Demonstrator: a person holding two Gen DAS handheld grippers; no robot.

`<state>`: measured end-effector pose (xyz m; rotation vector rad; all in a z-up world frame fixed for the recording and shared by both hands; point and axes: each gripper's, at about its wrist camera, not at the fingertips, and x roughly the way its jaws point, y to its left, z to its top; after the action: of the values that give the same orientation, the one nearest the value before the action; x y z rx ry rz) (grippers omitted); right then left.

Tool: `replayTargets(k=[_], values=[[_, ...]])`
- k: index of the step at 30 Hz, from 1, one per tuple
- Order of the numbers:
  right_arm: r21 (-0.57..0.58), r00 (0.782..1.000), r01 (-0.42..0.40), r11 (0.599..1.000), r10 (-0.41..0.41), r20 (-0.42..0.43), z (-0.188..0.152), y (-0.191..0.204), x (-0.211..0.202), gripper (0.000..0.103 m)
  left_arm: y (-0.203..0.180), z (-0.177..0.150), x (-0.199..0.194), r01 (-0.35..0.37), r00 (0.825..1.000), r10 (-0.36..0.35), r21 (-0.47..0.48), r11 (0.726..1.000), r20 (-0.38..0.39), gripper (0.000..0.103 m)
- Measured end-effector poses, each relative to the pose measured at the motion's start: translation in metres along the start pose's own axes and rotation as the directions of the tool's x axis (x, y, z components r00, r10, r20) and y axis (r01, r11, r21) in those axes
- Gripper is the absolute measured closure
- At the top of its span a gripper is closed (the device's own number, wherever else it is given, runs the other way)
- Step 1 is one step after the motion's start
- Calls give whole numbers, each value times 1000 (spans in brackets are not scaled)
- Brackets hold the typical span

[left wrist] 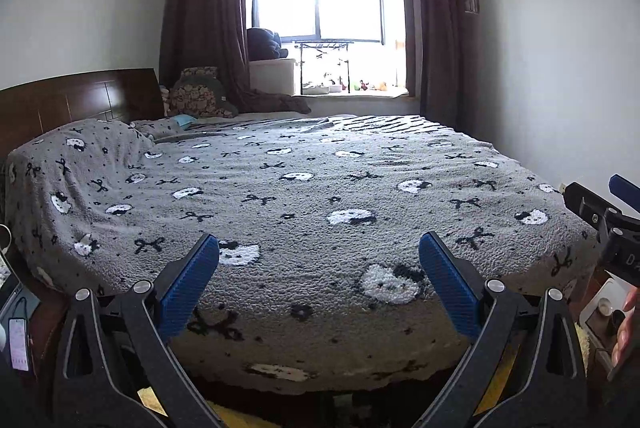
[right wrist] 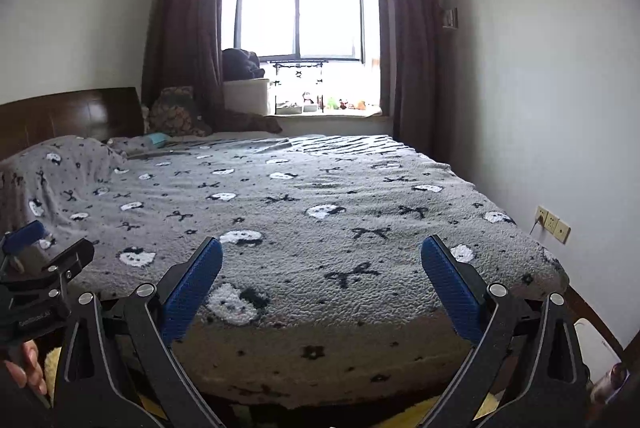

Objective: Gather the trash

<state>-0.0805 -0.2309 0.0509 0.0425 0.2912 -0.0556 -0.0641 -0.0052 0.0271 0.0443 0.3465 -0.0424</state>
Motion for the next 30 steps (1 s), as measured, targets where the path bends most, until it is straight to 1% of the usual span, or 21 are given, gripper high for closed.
replayTargets(k=[5, 14, 30], values=[[3, 1000, 5, 1000, -5, -5, -2, 0, 1, 3, -1, -2, -1, 8, 1000, -8, 1, 1000, 1, 8], [-10, 1000, -7, 1000, 7, -20, -5, 8, 3, 3, 5, -2, -2, -3, 1000, 3, -18, 1000, 6, 8], [-13, 998, -34, 999, 33, -46, -8, 14, 6, 3, 4, -4, -1, -2, 1000, 2, -15, 1000, 2, 8]])
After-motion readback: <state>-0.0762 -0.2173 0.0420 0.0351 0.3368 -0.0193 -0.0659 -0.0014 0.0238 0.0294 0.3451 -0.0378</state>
